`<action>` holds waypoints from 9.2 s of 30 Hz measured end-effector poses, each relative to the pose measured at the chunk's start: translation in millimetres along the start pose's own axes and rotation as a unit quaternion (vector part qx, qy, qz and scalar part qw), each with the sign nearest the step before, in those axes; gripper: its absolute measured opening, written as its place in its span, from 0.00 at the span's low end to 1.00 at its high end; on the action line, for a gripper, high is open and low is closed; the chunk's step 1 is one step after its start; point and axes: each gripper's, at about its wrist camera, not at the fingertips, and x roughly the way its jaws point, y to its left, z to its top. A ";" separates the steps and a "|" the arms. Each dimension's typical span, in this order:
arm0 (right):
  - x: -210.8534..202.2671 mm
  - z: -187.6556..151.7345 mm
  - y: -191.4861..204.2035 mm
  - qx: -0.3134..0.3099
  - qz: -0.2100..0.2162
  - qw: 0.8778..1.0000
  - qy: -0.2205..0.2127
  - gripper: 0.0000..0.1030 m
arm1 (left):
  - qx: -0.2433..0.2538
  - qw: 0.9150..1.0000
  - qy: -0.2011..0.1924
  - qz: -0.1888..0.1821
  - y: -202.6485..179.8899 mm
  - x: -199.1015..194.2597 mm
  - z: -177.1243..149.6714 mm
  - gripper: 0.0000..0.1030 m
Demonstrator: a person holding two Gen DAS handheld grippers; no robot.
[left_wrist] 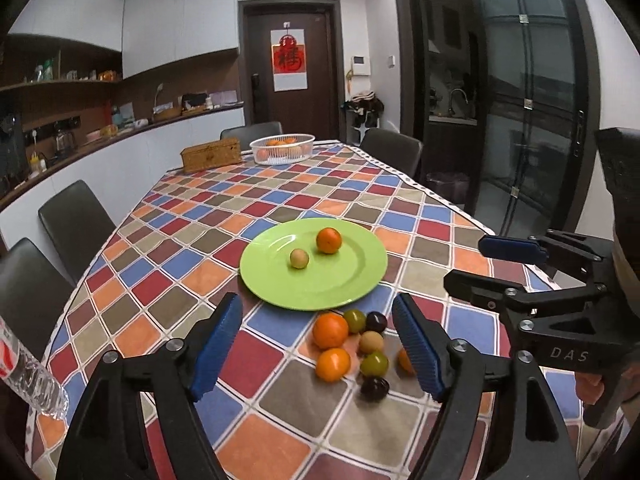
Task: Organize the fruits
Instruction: 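Move both open tools back from the plate to the fruit cluster, then grasp the dark plum with the left tool while the right tool grasps a tangerine, then lower the plum onto the green plate with the left tool while the right tool releases the tangerine there, then move both open tools back from the plate to the remaining fruits, then grasp an orange with the left tool while the right tool grasps a green tomato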
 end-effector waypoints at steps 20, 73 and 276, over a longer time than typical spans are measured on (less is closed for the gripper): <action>15.2 -57.2 5.3 -0.046 0.024 0.996 0.074 0.57 | 0.055 0.996 0.038 -0.057 -27.8 19.6 -53.5 0.73; 66.3 -59.3 2.0 -0.042 0.074 0.987 0.135 0.32 | 0.017 0.983 0.128 -0.131 -23.1 63.2 -58.4 0.26; 61.5 -37.8 36.0 -0.022 0.065 0.993 0.095 0.28 | 0.082 0.982 0.095 -0.140 11.1 62.8 -35.8 0.31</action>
